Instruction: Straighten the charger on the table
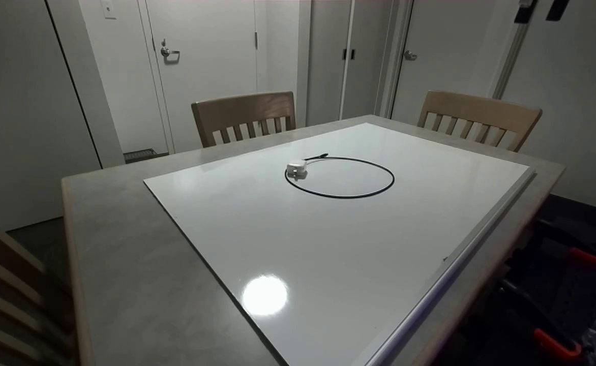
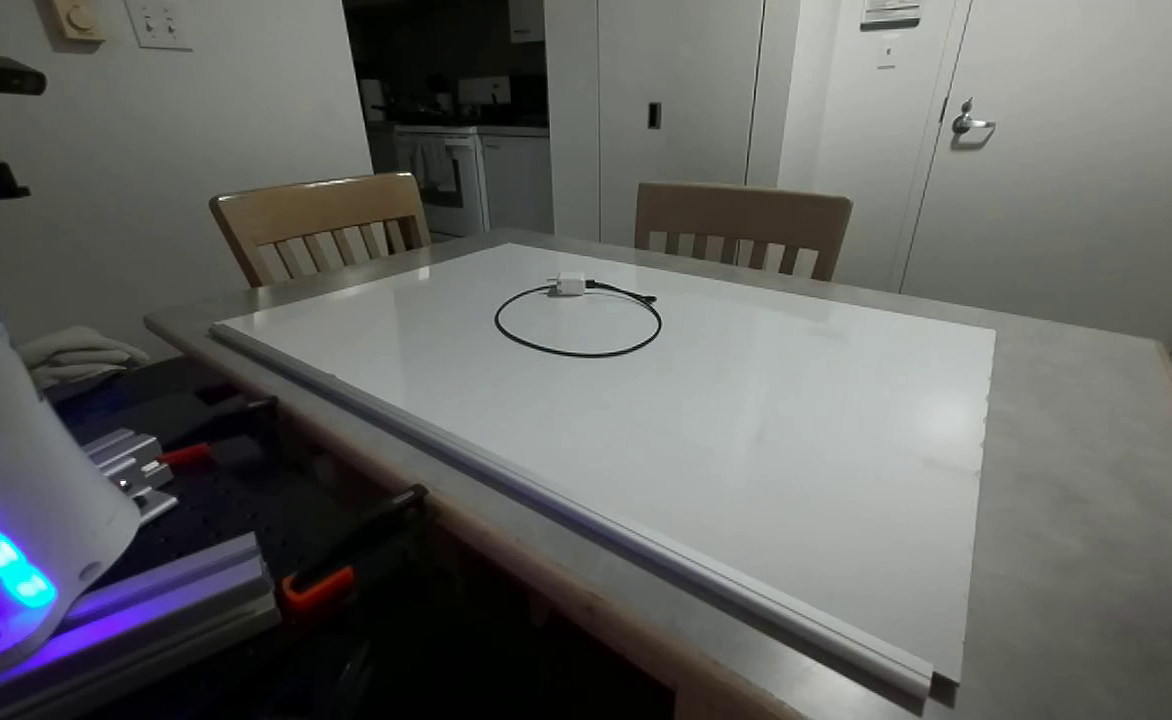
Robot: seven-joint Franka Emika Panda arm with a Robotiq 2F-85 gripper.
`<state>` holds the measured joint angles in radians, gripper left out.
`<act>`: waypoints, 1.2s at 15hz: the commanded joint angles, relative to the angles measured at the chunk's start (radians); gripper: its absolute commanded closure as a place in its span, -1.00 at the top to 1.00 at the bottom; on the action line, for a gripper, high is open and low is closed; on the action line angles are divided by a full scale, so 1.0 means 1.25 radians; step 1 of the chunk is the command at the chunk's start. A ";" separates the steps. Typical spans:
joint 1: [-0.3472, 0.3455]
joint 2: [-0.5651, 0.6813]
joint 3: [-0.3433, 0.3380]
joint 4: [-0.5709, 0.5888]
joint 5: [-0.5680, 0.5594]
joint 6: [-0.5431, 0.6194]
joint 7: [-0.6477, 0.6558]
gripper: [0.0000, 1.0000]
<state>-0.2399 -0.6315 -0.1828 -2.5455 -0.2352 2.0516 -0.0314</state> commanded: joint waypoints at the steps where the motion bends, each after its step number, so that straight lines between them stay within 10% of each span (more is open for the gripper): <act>1: -0.001 0.000 0.001 0.002 0.001 -0.002 -0.001 1.00; 18: 0.058 0.066 -0.031 0.039 0.030 0.117 -0.112 1.00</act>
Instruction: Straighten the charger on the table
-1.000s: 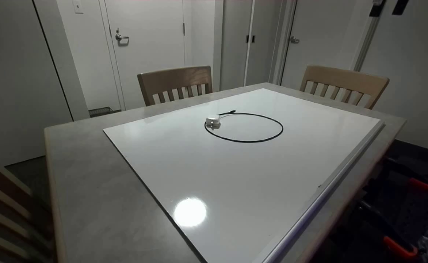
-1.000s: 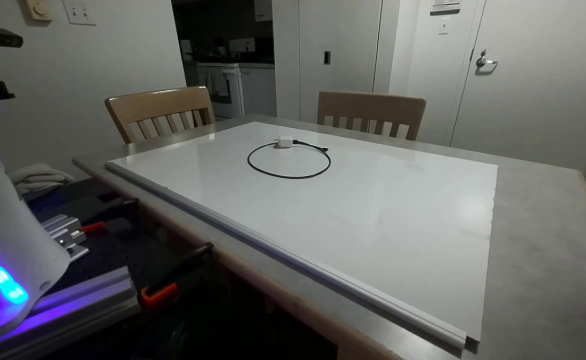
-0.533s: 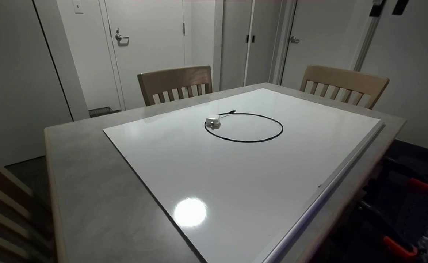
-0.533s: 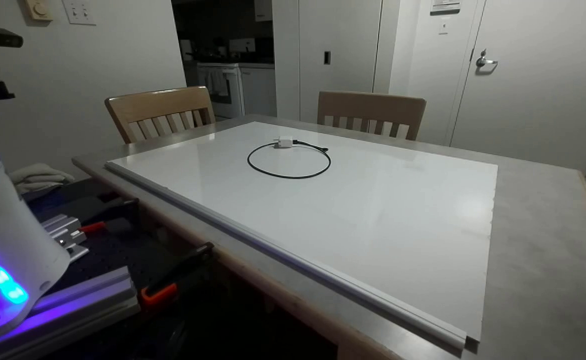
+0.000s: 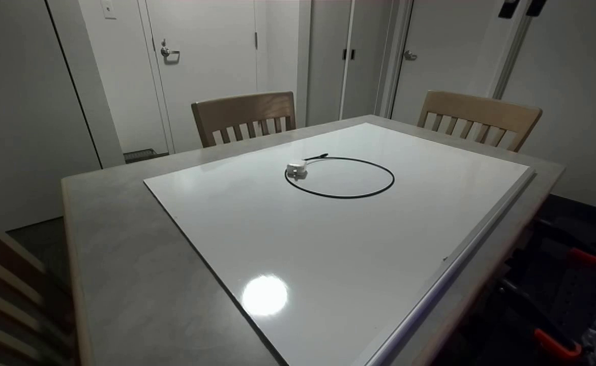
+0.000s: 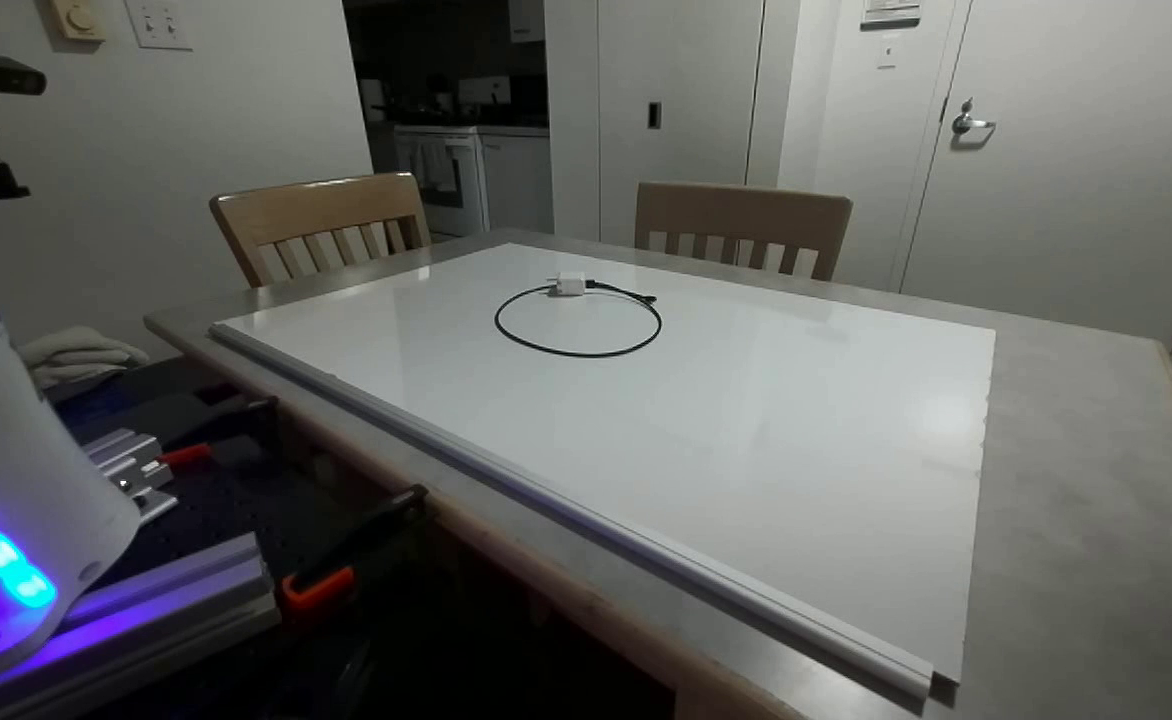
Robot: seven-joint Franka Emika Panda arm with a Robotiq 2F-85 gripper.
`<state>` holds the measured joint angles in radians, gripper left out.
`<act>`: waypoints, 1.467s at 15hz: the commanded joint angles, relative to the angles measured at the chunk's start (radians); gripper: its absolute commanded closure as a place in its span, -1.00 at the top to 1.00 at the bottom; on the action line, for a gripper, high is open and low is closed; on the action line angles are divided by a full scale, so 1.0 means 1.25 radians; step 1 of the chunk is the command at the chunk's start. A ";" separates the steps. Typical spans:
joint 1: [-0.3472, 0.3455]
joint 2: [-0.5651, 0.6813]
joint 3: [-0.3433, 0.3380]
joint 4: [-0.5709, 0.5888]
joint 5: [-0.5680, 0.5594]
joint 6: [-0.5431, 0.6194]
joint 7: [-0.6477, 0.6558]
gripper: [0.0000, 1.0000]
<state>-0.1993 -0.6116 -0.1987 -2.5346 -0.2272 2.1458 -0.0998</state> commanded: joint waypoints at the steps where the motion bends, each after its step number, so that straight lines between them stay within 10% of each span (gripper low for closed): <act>1: 0.036 0.060 -0.022 0.034 0.031 0.055 -0.073 1.00; 5: 0.106 0.074 -0.060 0.031 0.120 0.089 -0.204 1.00; 22: 0.121 0.266 0.049 0.185 0.132 -0.020 -0.064 1.00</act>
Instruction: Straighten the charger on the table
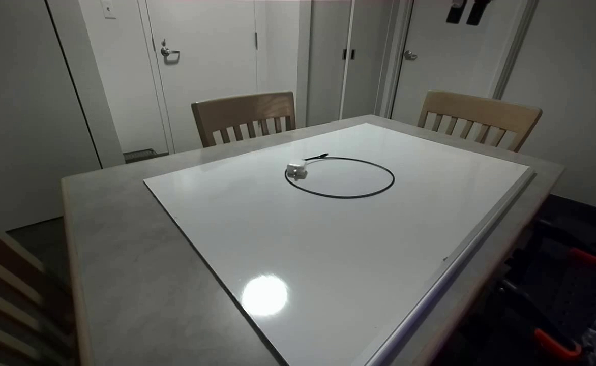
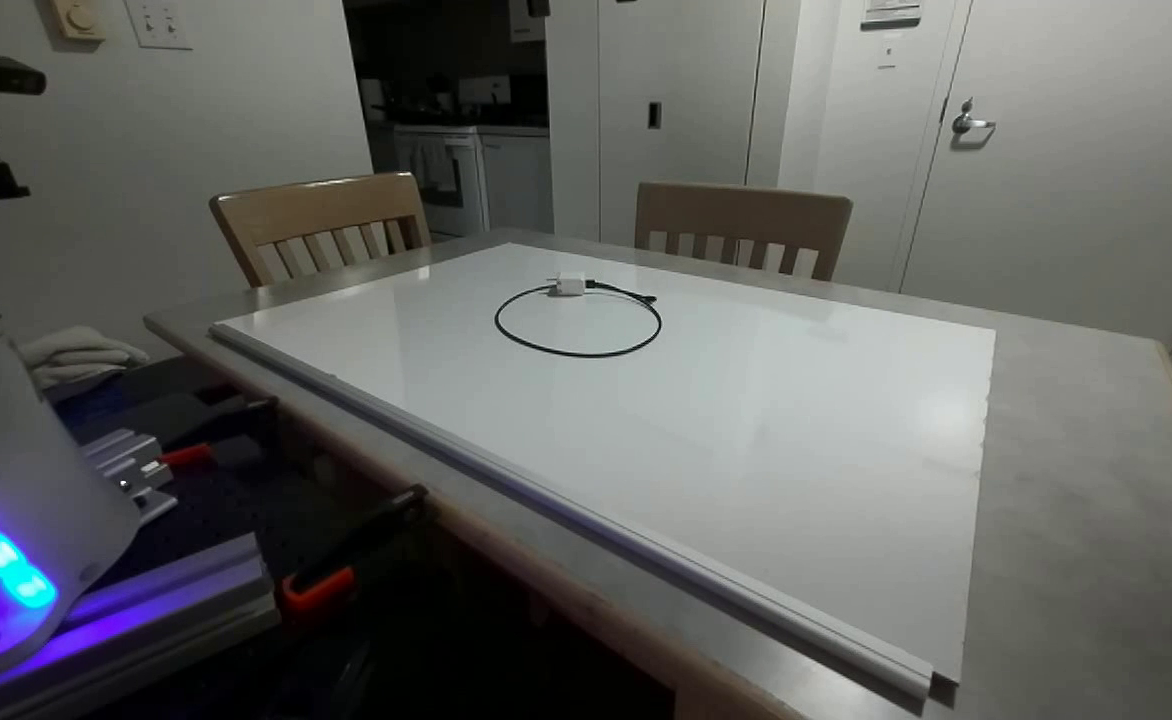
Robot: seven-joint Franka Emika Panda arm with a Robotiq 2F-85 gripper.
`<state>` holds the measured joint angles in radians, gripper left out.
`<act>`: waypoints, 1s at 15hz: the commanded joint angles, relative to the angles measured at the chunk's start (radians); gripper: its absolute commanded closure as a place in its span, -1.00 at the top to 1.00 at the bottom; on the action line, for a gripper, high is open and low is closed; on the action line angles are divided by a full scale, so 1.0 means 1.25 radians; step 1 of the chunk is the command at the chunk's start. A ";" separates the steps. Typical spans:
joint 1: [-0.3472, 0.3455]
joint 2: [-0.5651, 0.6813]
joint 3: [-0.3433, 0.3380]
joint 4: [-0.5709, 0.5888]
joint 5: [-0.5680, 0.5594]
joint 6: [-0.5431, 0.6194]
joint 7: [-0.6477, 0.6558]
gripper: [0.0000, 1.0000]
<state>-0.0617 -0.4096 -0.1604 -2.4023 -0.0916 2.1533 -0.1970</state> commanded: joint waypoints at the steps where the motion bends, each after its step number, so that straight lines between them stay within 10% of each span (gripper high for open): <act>1: 0.019 0.134 0.021 0.098 0.038 -0.022 0.012 1.00; 10: 0.022 0.354 0.043 0.271 0.102 -0.021 -0.029 1.00; 15: 0.020 0.311 0.049 0.223 0.080 0.000 0.006 1.00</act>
<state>-0.0193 -0.0211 -0.1161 -2.1243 0.0084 2.1545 -0.1897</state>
